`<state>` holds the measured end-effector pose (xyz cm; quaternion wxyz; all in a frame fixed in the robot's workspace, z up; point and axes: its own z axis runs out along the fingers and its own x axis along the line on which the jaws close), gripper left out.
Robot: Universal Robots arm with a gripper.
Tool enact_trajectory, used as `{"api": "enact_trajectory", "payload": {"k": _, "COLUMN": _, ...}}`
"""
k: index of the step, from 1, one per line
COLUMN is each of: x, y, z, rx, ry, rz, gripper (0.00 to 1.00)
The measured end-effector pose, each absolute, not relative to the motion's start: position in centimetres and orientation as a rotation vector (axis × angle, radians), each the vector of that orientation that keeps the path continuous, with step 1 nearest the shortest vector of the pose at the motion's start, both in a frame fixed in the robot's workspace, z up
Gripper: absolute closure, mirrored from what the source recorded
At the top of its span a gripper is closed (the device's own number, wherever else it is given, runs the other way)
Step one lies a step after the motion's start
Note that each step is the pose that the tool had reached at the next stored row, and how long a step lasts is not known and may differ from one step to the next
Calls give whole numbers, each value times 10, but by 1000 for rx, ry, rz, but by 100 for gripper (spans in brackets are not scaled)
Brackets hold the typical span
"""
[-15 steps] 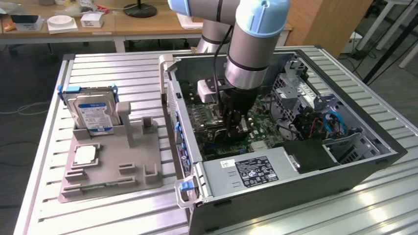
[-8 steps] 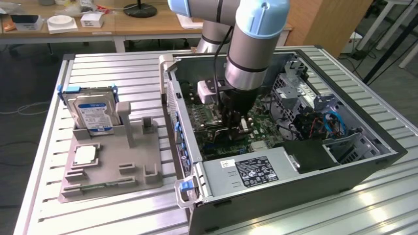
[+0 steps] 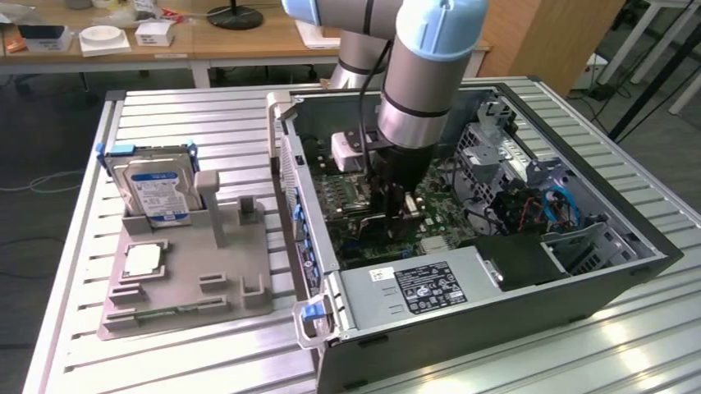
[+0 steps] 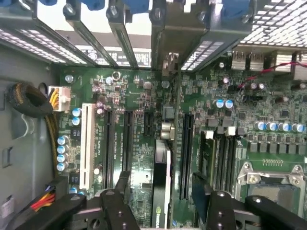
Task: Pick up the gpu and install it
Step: 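Press down on the gpu until it lock into place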
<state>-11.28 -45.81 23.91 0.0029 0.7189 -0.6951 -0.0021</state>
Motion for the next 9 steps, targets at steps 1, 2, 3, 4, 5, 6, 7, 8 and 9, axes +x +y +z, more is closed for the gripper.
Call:
{"api": "enact_trajectory", "payload": {"k": 1, "x": -113, "y": -458, "z": 243, "rx": 2255, "ry": -2180, "rz": -7, "gripper": 37}}
{"api": "enact_trajectory", "payload": {"k": 2, "x": -113, "y": -458, "z": 248, "rx": 2255, "ry": -2180, "rz": -7, "gripper": 37}}
{"api": "enact_trajectory", "payload": {"k": 3, "x": -113, "y": -458, "z": 253, "rx": 2254, "ry": -2180, "rz": -7, "gripper": 37}}
{"api": "enact_trajectory", "payload": {"k": 4, "x": -113, "y": -458, "z": 257, "rx": 2254, "ry": -2180, "rz": -7, "gripper": 37}}
{"api": "enact_trajectory", "payload": {"k": 5, "x": -113, "y": -458, "z": 262, "rx": 2255, "ry": -2180, "rz": -7, "gripper": 37}}
{"api": "enact_trajectory", "payload": {"k": 6, "x": -113, "y": -458, "z": 266, "rx": 2255, "ry": -2180, "rz": -7, "gripper": 37}}
{"api": "enact_trajectory", "payload": {"k": 7, "x": -113, "y": -458, "z": 271, "rx": 2255, "ry": -2180, "rz": -7, "gripper": 37}}
{"api": "enact_trajectory", "payload": {"k": 8, "x": -113, "y": -458, "z": 275, "rx": 2255, "ry": -2180, "rz": -7, "gripper": 37}}
{"api": "enact_trajectory", "payload": {"k": 9, "x": -113, "y": -458, "z": 280, "rx": 2255, "ry": -2180, "rz": -7, "gripper": 37}}
